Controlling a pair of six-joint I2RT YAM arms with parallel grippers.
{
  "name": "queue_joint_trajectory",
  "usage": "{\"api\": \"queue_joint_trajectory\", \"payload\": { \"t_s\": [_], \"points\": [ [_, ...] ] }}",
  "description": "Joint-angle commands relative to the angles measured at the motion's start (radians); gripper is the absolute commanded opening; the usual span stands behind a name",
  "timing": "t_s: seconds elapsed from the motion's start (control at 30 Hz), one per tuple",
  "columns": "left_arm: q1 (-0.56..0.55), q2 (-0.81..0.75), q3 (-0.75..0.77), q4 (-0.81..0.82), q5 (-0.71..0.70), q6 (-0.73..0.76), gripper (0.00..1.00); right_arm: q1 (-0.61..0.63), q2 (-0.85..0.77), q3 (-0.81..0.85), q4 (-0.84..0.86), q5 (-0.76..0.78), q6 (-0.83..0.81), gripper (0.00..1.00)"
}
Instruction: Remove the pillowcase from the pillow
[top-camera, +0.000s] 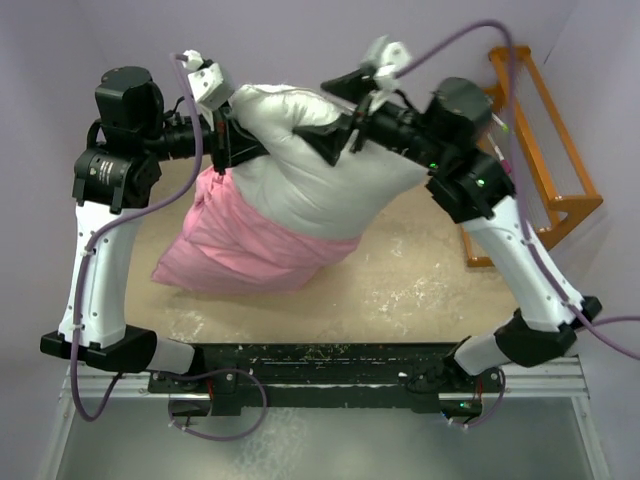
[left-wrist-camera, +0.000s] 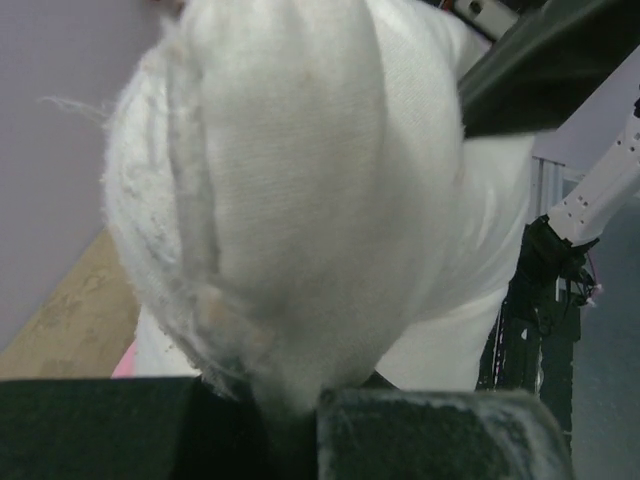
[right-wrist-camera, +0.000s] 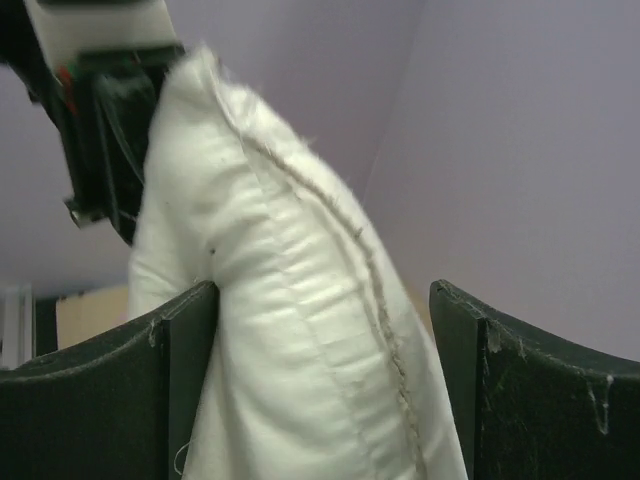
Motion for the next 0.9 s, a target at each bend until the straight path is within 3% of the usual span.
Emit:
{"api": "queue_joint_trajectory", "payload": {
  "t_s": [0.0, 0.23, 0.3, 0.37, 0.47, 0.5, 0.53, 0.6, 0.67, 0.8, 0.87],
  "points": [
    [-0.013, 0.0, 0.011, -0.076, -0.022, 0.105, 0.0, 0.024, 0.044, 0.046, -0.223, -0.01, -0.131, 0.88],
    [-0.013, -0.012, 0.012, -0.087, -0.063, 0.146, 0.0, 0.024, 0.076, 0.031, -0.42, -0.183, -0.192, 0.86],
    [-0.014, -0.015, 0.009, -0.076, -0.073, 0.145, 0.0, 0.025, 0.091, 0.034, -0.435, -0.19, -0.188, 0.79],
    [-0.014, -0.021, 0.006, -0.065, -0.083, 0.143, 0.03, 0.024, 0.093, 0.02, -0.403, -0.164, -0.154, 0.62],
    [-0.014, -0.03, 0.019, -0.092, -0.103, 0.158, 0.69, -0.007, 0.071, -0.003, -0.249, 0.0, -0.03, 0.03],
    [-0.014, -0.038, 0.02, -0.111, -0.115, 0.171, 0.88, -0.043, 0.051, -0.027, -0.171, 0.03, 0.043, 0.0],
    [-0.013, -0.045, 0.02, -0.133, -0.139, 0.196, 0.99, -0.095, 0.026, -0.062, -0.085, 0.013, 0.136, 0.0],
    [-0.011, -0.055, 0.021, -0.235, -0.194, 0.275, 0.99, -0.194, -0.038, -0.15, 0.134, -0.017, 0.26, 0.0],
    [0.019, -0.066, -0.002, -0.342, -0.245, 0.389, 0.99, -0.223, -0.082, -0.191, 0.216, -0.012, 0.259, 0.0],
    [0.263, -0.115, -0.13, -0.448, -0.149, 0.644, 0.99, -0.235, -0.134, -0.231, 0.301, -0.133, 0.228, 0.0],
    [0.323, -0.119, -0.179, -0.5, -0.138, 0.759, 0.99, -0.236, -0.142, -0.245, 0.329, -0.205, 0.227, 0.0]
  ]
}}
